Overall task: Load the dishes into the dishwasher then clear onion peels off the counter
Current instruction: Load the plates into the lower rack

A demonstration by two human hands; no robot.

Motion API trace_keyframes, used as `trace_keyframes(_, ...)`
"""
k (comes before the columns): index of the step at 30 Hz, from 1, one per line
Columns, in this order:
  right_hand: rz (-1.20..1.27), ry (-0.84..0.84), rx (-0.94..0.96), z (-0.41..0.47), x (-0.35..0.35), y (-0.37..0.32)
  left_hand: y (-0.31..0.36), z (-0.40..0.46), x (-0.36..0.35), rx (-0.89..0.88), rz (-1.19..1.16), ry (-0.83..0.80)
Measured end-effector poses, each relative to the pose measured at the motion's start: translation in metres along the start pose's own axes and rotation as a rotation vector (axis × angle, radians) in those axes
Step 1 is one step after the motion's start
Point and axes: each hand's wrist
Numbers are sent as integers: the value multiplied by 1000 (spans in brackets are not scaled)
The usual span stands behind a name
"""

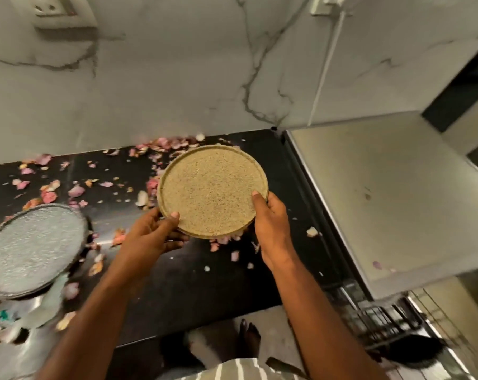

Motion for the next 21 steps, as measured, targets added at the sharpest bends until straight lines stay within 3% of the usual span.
trace_keyframes(6, 44, 160, -18, -19, 65, 5, -12, 3, -63, 15, 44, -110)
trace_keyframes(15, 54, 405, -1, -77, 126, 5, -21, 3, -117, -69, 161, -406)
trace_keyframes(21, 78, 552, -16, -128, 149, 41, -59, -13, -137, 22, 229, -531)
Point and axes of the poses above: each hand's wrist, its own z-axis towards the middle knuckle, its own x-axis out of the back of the hand, y = z × x, and after that the axes turned 3 degrees about -y, right-handed
